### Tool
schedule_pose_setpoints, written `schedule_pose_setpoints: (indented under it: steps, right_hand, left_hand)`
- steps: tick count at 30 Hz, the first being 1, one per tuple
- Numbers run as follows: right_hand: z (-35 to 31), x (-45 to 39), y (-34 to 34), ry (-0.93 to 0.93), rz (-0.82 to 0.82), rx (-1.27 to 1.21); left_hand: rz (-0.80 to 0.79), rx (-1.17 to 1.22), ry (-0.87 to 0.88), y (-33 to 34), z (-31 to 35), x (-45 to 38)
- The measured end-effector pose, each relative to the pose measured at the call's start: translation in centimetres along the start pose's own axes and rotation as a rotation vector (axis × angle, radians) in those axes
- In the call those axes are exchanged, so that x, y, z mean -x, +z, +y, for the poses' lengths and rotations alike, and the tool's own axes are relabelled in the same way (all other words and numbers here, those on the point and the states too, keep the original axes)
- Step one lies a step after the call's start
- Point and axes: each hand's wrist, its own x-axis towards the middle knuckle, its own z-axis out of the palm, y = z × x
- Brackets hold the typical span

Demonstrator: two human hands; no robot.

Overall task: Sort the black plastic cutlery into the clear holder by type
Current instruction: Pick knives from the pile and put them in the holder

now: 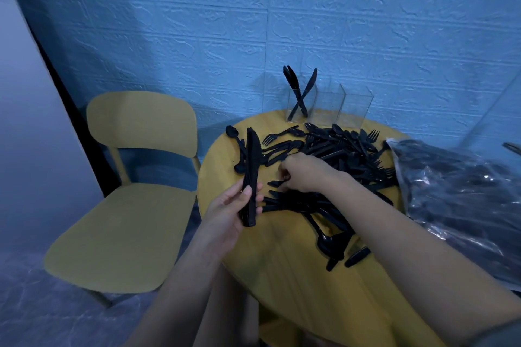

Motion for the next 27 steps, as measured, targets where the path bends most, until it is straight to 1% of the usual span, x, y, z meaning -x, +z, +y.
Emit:
schedule_pose_setpoints:
  steps: [3, 5, 7, 10, 13, 18, 21, 25, 27]
  right_hand:
    - [-0.1, -1.0, 0.2, 0.009, -0.012, -0.009]
    - [0.0, -1.5, 0.2, 0.004, -0.024, -0.076]
    - [0.1, -1.9, 0.0, 0.001, 0.009, -0.177]
    - [0.5, -2.4, -0.7, 0.027, 0.108, -0.379]
    - [1.1, -2.8, -1.7, 0.093, 0.209, -0.612]
    - [2.4, -3.5, -3.1, 0.185, 0.334, -0.887]
    - [3.2, -3.8, -3.7, 0.243, 0.459, -1.062]
    - [4.2, -4.2, -3.8, 0.31, 0.598, -1.242]
    - [4.6, -4.3, -3.8, 0.329, 0.625, -1.262]
  left_hand:
    - [-0.004, -0.002, -0.008, -0.1, -0.1, 0.0]
    - [-0.004, 0.009, -0.013, -0.3, -0.1, -0.1]
    - [-0.003, 0.024, -0.021, -0.5, -0.1, -0.2]
    - [0.002, 0.031, -0.029, -0.7, 0.0, -0.4]
    - [0.011, 0.028, -0.02, -0.9, 0.1, -0.6]
    - [0.011, 0.032, -0.015, -1.1, 0.2, -0.8]
    - [0.008, 0.041, -0.025, -1.2, 0.1, -0.9]
    - [0.008, 0.044, -0.035, -1.1, 0.1, -1.2]
    - [0.008, 0.044, -0.037, -1.1, 0.2, -1.3]
